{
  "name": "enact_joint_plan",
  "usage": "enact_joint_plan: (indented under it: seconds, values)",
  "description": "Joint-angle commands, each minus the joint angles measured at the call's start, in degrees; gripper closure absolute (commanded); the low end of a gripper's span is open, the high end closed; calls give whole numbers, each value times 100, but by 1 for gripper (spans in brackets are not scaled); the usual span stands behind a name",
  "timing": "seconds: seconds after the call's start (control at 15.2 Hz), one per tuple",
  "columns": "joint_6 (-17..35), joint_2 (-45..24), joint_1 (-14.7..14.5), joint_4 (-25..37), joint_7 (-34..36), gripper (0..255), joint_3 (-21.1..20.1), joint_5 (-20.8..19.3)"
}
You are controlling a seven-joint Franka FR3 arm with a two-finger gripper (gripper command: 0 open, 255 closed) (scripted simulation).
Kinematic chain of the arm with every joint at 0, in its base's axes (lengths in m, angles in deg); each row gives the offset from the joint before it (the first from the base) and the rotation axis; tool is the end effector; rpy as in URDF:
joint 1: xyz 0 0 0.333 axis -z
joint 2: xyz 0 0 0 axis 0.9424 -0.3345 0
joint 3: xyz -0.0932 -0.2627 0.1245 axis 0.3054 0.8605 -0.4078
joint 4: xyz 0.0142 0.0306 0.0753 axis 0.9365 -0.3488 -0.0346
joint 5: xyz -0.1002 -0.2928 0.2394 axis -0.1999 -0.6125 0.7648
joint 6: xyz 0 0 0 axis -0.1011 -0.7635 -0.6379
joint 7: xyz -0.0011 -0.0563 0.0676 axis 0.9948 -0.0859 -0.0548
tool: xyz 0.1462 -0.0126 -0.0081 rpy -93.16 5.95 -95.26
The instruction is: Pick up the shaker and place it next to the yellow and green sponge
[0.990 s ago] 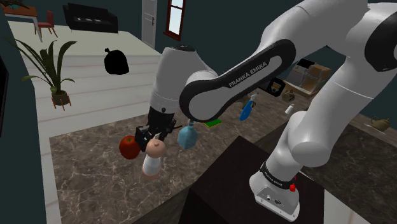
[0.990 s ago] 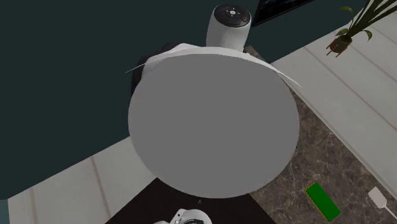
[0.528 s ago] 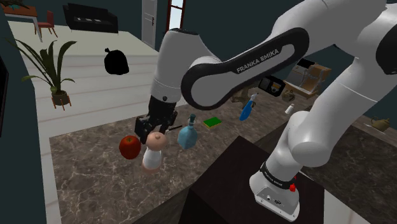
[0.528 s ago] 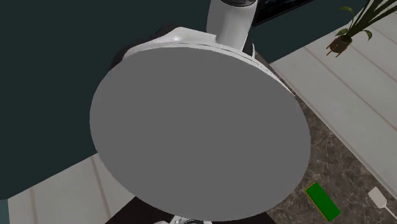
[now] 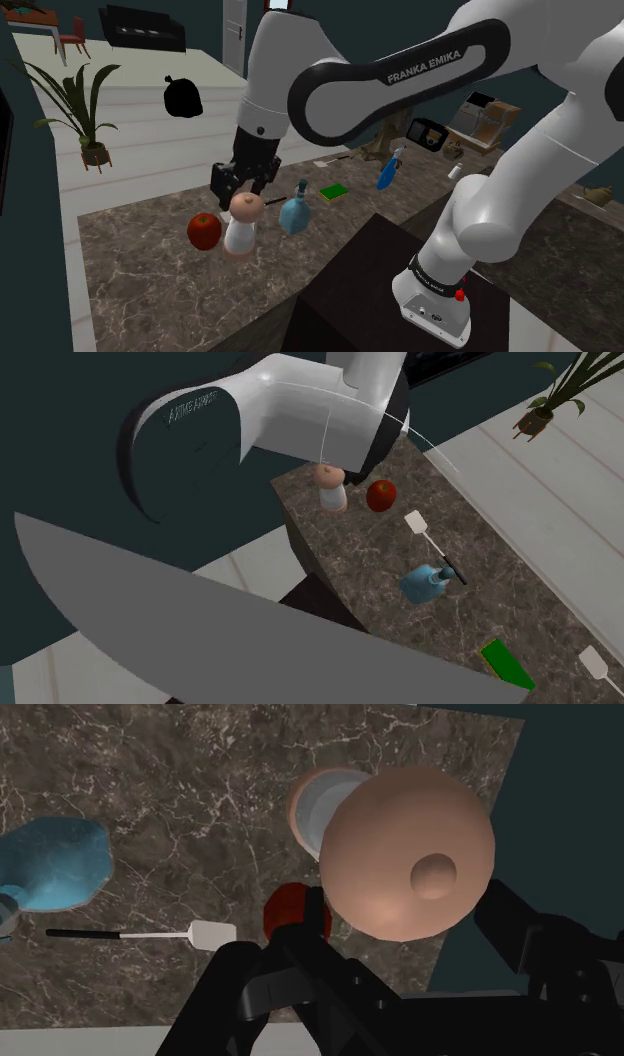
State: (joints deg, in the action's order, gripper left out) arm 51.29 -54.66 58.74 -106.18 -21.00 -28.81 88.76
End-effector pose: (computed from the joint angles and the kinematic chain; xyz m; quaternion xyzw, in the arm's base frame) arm 0.3900 0.3213 0.3832 -0.9964 0.0247 -0.0455 0.0664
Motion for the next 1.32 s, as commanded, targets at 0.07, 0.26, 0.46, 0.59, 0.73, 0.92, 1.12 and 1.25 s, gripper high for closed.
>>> enact_joint_plan:
  seconds: [0.07, 0.26, 0.46, 0.59, 0.73, 0.92, 1.12, 1.25]
  values:
    - [-238, 118, 0, 123, -29, 255, 39, 33]
    - [-479, 207, 1, 280, -37, 255, 69, 47]
    - [-719, 282, 4, 447, -40, 255, 98, 56]
    - [-877, 325, 8, 564, -40, 255, 116, 58]
    - [-932, 413, 48, 517, -205, 255, 228, 91]
    - [-974, 603, 173, 316, -685, 255, 548, 152]
    - [-1020, 734, 311, 172, -1147, 255, 865, 165]
    - [-1052, 789, 410, 109, -1447, 255, 1075, 153]
